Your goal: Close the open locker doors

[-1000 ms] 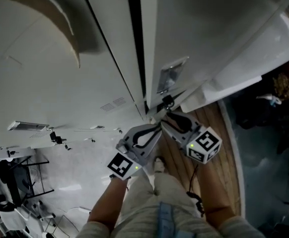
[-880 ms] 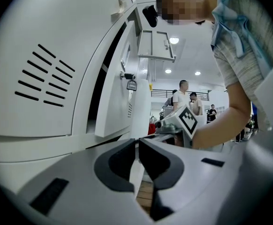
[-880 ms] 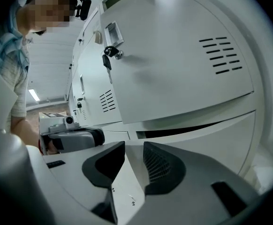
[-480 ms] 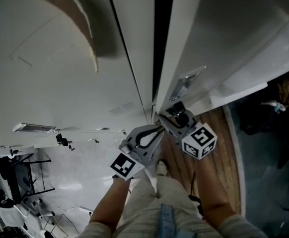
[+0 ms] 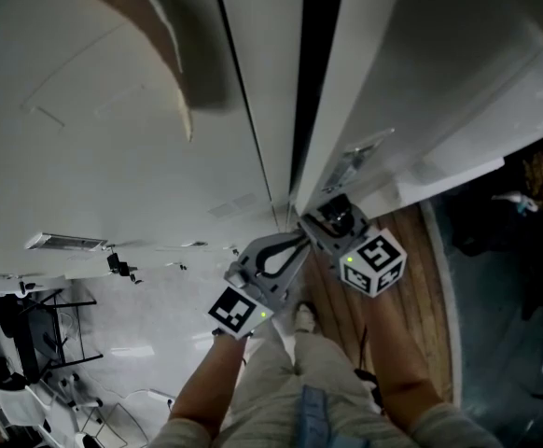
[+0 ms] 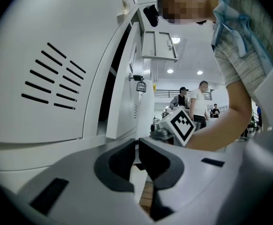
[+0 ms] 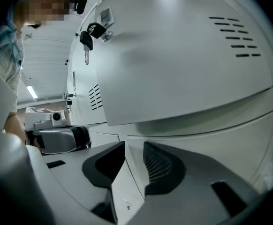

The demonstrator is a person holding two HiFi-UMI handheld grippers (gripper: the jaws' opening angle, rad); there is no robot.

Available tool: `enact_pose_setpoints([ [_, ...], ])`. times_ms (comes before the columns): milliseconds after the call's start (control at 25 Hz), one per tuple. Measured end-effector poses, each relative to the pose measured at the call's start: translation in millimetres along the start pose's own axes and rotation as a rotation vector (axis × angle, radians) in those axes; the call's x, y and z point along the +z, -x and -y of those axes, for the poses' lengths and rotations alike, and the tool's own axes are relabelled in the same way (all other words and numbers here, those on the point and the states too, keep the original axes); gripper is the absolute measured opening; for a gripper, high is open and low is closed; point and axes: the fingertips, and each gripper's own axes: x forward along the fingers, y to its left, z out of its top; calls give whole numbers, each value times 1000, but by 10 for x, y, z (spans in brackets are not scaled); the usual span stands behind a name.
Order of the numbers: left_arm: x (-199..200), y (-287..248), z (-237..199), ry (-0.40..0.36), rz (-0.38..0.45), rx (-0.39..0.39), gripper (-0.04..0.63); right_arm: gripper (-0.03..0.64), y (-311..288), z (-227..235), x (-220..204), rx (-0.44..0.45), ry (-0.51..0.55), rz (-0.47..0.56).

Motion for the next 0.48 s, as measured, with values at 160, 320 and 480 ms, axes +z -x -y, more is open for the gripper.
enact_pose_setpoints([
  [160, 6, 6, -3, -6, 2, 3, 8, 123, -19, 8, -24, -6, -11, -11],
  [320, 30, 24, 11, -8, 11, 10, 8, 123, -17, 0, -17, -3, -12, -9],
  [480, 80, 35, 44, -12, 9, 9, 8, 123, 56, -35, 0, 0, -7, -10],
])
